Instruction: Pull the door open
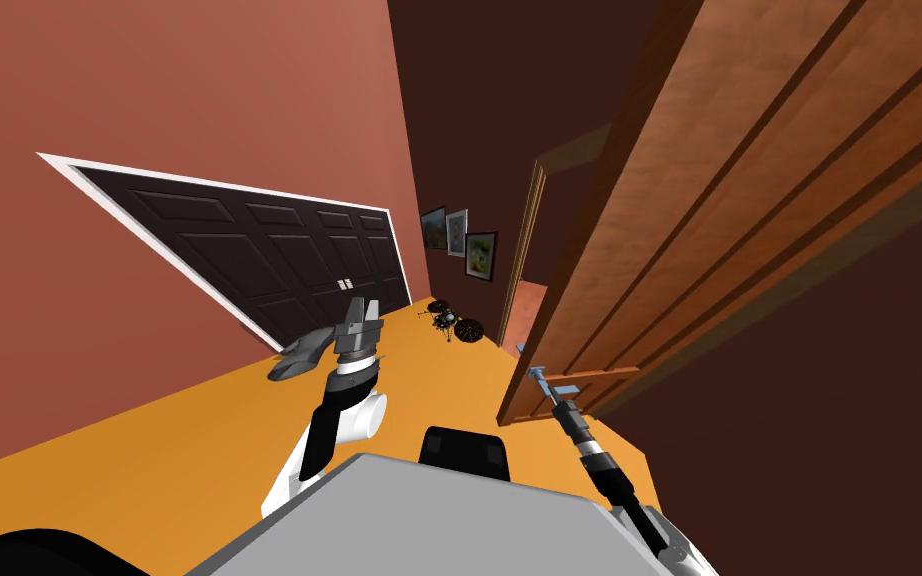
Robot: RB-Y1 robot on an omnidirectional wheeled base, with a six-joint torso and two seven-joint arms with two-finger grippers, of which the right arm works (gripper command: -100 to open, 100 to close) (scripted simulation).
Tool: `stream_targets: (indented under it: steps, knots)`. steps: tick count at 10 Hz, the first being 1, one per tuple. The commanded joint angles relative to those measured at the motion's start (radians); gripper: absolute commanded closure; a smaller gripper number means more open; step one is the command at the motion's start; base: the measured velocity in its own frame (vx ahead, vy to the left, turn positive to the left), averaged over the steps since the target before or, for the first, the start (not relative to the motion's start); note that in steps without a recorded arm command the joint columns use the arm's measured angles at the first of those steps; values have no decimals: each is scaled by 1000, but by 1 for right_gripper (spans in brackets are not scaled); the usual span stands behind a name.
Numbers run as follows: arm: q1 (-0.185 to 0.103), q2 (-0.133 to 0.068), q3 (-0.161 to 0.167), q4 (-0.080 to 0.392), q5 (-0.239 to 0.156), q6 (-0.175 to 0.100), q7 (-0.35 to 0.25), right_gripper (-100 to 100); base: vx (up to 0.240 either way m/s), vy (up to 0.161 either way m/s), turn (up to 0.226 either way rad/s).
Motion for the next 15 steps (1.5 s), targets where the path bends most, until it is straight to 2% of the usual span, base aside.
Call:
stream_targets:
  steps: [1, 2, 4, 5, 6, 8, 10, 11, 12, 15]
  knots:
    - [24, 6, 12, -50, 3, 29, 4, 100, -92, -58, 9]
    - [20, 10, 27, -83, -3, 58, 13, 100, -129, -59, 24]
    - [16, 15, 46, -119, -11, 94, 24, 100, -149, -129, 62]
    - [16, 15, 46, -119, -11, 94, 24, 100, -106, -93, 32]
    - [13, 17, 57, -142, -16, 116, 30, 100, -86, -93, 6]
    - [12, 18, 60, -148, -17, 122, 32, 100, -39, -58, 18]
    - [9, 21, 71, -172, -22, 144, 39, 100, -20, -94, 29]
    - [8, 26, 73, -156, -18, 136, 37, 100, -9, -38, 33]
    - [14, 22, 80, -158, 16, 110, 22, 100, -61, 34, -113]
    - [22, 12, 86, -156, 58, 74, 3, 100, -93, 22, -111]
